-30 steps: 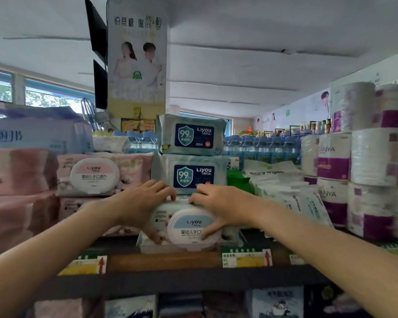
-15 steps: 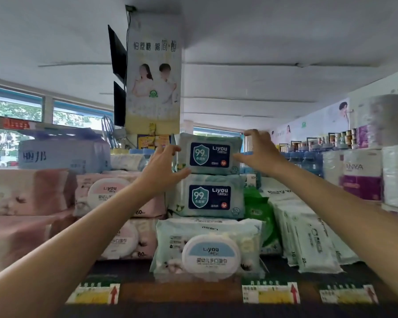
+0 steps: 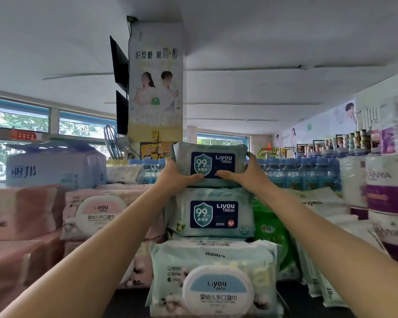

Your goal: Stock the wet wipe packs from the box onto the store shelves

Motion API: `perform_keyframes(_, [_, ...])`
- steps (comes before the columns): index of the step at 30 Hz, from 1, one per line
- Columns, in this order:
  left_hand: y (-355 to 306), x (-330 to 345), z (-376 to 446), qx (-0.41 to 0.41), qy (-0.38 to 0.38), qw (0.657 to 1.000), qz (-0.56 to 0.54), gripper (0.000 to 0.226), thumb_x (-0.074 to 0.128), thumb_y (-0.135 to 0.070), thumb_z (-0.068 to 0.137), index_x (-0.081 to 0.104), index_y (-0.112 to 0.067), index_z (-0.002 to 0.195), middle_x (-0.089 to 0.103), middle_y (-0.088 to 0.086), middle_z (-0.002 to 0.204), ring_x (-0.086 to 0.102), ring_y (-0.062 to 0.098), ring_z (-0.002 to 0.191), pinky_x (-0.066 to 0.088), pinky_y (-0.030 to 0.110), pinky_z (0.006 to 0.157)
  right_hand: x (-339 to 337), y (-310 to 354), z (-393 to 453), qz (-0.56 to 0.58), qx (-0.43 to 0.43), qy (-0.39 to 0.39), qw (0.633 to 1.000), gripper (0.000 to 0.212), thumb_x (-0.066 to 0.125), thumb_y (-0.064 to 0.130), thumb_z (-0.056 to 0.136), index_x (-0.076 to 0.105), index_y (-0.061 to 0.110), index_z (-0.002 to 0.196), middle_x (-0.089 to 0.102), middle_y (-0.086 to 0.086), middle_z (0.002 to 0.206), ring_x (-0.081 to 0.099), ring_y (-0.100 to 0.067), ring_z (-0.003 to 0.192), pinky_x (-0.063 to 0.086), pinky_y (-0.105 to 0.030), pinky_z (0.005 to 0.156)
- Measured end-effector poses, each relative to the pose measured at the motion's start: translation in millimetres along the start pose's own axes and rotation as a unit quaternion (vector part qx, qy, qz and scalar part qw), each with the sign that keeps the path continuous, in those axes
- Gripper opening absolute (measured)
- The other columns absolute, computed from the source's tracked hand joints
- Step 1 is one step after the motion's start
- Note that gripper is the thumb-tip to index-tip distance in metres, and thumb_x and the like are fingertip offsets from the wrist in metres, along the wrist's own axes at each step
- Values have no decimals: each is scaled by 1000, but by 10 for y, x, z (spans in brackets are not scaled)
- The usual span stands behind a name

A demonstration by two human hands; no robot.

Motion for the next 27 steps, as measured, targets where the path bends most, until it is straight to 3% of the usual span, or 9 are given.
perform_keyframes(4, [-92,-80,-73,55,-48,997,-2,76,82,-30,67,38,-8,125,57,11,121,57,28,110,48,48,94,-141,206,-35,-15,-69,-45,997,98,82,28,66,22,17,143,45,-5,138,47,-22,121,40,-34,100])
perform_keyframes(7, [-255,-224,-211,105,-82,990,-49,67,83,-31,65,39,-11,112,57,9,115,58,26,104,51,45,89,-238,510,-170,45,-107,-52,992,92,81,19,68,25,21,141,55,-10,129,57,-22,109,51,-35,90])
perform_keyframes(9, [-414,-356,-345,137,-96,984,-57,60,80,-28,69,37,-15,108,56,8,115,57,23,104,51,38,87,-314,754,-330,68,-136,-65,986,87,79,14,71,27,20,140,57,-6,123,59,-17,104,53,-28,85])
perform_keyframes(12, [-549,-504,-606,167,-92,979,-67,60,79,-30,70,36,-15,110,56,8,119,56,24,107,51,43,90,-409,1040,-630,57,-156,-77,983,83,78,13,72,29,18,139,56,-2,119,57,-12,101,54,-18,78])
perform_keyframes(17, [-322,-485,-1095,143,-67,987,-11,67,76,-36,72,38,-9,120,56,8,120,55,24,107,49,46,91,-312,947,-1168,17,-102,-90,991,83,80,17,70,31,18,138,54,-4,128,54,-11,105,50,-17,79])
perform_keyframes(20, [64,-325,-1320,105,8,993,56,75,75,-38,72,34,-9,128,54,9,126,55,26,112,49,44,92,-120,513,-1490,-38,-22,-76,996,83,78,22,73,29,18,140,46,-2,135,46,-9,109,42,-24,90])
perform_keyframes(23, [290,-176,-1376,64,67,989,117,77,69,-39,79,27,-6,135,55,13,127,57,29,111,50,40,88,21,117,-1608,-66,71,-44,994,86,72,35,77,23,16,145,40,-4,144,44,-21,126,39,-36,104])
perform_keyframes(27, [333,-149,-1280,62,79,986,134,90,68,-42,79,16,-5,142,51,14,134,55,31,116,49,42,92,-5,85,-1529,-114,75,-15,991,85,68,40,80,20,16,146,41,-4,144,44,-24,128,39,-35,100])
Point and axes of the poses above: each hand's wrist, its own z-axis towards the middle knuckle, its own x-axis out of the palm, y = z × x, the point moved 3 cm from there along z, towards the middle knuckle
